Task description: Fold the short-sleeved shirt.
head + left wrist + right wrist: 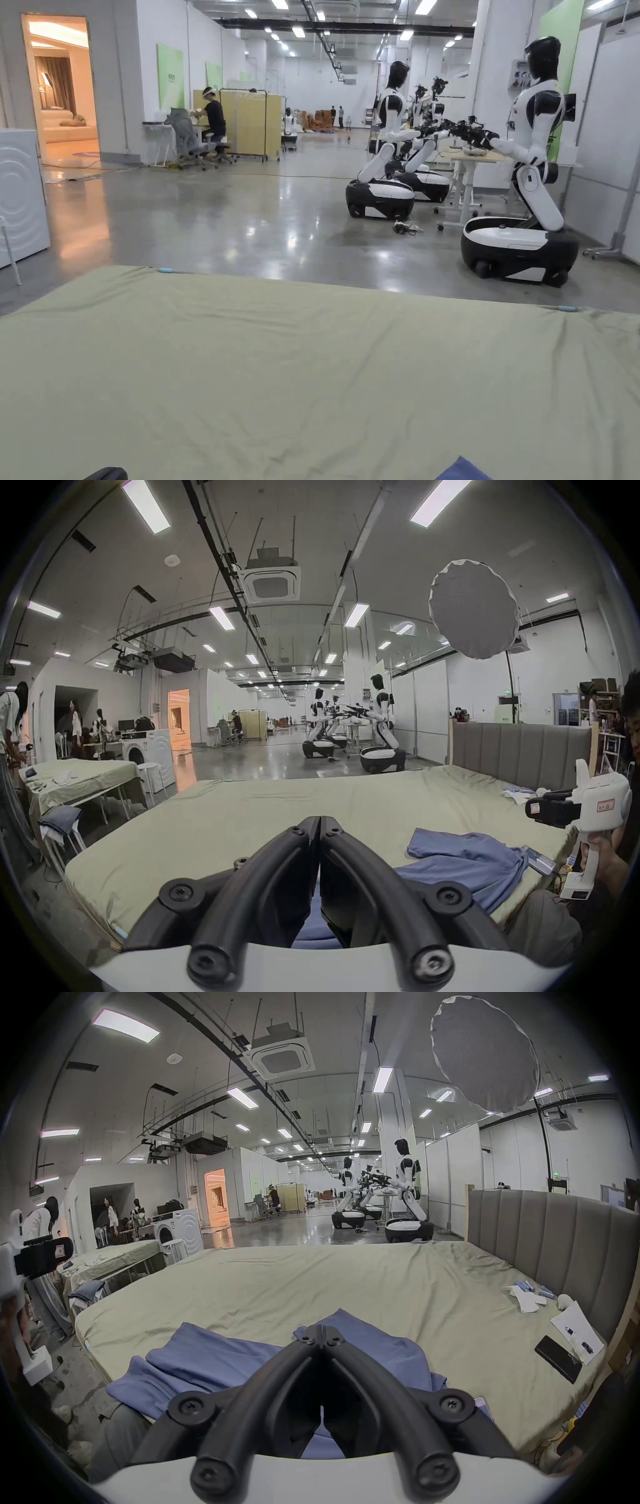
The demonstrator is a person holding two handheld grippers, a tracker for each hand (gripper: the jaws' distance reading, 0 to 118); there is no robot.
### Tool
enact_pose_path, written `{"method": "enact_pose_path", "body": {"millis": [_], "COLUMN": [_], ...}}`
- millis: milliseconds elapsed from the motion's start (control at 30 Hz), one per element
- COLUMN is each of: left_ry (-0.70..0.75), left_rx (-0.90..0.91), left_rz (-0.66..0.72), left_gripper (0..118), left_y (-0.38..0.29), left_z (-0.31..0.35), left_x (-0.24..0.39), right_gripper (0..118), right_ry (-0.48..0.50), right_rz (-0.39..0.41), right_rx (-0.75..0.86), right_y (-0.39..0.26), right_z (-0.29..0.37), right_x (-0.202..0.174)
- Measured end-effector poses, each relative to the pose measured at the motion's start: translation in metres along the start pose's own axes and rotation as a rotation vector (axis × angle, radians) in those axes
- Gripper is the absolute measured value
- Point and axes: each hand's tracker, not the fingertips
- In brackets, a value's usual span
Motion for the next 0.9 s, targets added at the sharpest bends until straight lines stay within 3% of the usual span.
{"method": "enact_pose_path", "body": {"millis": [433,700,900], "left_ry": [-0.103,-0.132,-0.078], "left_rx": [-0.168,-0.508,-0.777], "left_rz": [0.132,0.235,0.245], "left_gripper": [5,64,65], "left_y": [-0.012,-0.074,-0.131], "left_z": [-0.047,-0.175,-0.286], "left_x": [-0.024,-0.051,-0.063], "right_gripper": [0,0,0], "right_ry": [-0.006,-0.006,-0.03], "right_rz": [-0.014,-0.042,-0.075], "right_rx": [-0.018,-0.058,-0.099], "right_y": [-0.003,-0.015,-0.024], "right_z": [-0.005,-0.012,-0.017], "right_x": [0.009,0.019,0.036]}}
